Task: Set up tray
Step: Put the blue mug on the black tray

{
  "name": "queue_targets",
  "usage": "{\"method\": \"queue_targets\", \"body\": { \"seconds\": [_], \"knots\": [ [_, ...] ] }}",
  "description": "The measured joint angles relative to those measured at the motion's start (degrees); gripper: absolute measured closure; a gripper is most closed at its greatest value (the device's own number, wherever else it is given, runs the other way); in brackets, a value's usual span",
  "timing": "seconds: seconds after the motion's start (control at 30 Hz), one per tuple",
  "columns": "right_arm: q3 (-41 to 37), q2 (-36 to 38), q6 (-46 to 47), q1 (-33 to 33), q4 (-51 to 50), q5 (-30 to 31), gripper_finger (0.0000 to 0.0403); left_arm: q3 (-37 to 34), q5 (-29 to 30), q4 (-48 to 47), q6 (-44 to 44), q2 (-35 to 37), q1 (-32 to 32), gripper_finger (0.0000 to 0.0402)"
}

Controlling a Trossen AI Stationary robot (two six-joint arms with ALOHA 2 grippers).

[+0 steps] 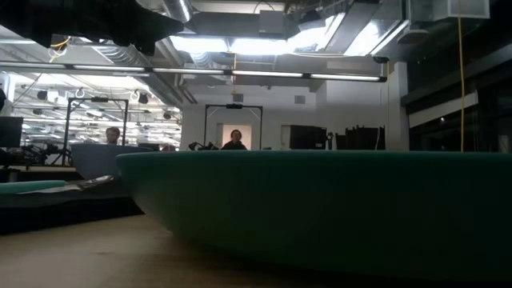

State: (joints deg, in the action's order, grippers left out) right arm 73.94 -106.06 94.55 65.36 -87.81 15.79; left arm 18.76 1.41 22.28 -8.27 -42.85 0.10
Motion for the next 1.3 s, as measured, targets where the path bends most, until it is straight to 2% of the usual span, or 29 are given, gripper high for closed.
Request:
{"method": "queue_targets", "body": {
  "seconds": [0.47, 0.8, 0.93, 1.23, 1.3],
  "knots": [
    [-0.1, 0.9, -0.1, 0.0, 6.4, -2.8, 0.0227, 0.0, 0.0, -0.3, 0.0, 0.0, 0.0, 0.04],
    [-0.1, 0.9, -0.1, -0.3, 6.2, -3.0, 0.0233, 0.0, 0.0, -0.2, 0.0, 0.0, 0.0, 0.04],
    [-0.1, 0.9, -0.1, -0.4, 6.4, -3.0, 0.0265, 0.0, 0.0, -0.2, 0.0, 0.0, 0.0, 0.04],
    [-0.1, 0.9, -0.1, -0.4, 8.3, -4.0, 0.0386, 0.0, 0.0, -0.2, 0.0, 0.0, 0.0, 0.04],
    [-0.1, 0.9, -0.1, -0.4, 9.8, -3.9, 0.0391, 0.0, 0.0, -0.2, 0.0, 0.0, 0.0, 0.04]
  ]
}}
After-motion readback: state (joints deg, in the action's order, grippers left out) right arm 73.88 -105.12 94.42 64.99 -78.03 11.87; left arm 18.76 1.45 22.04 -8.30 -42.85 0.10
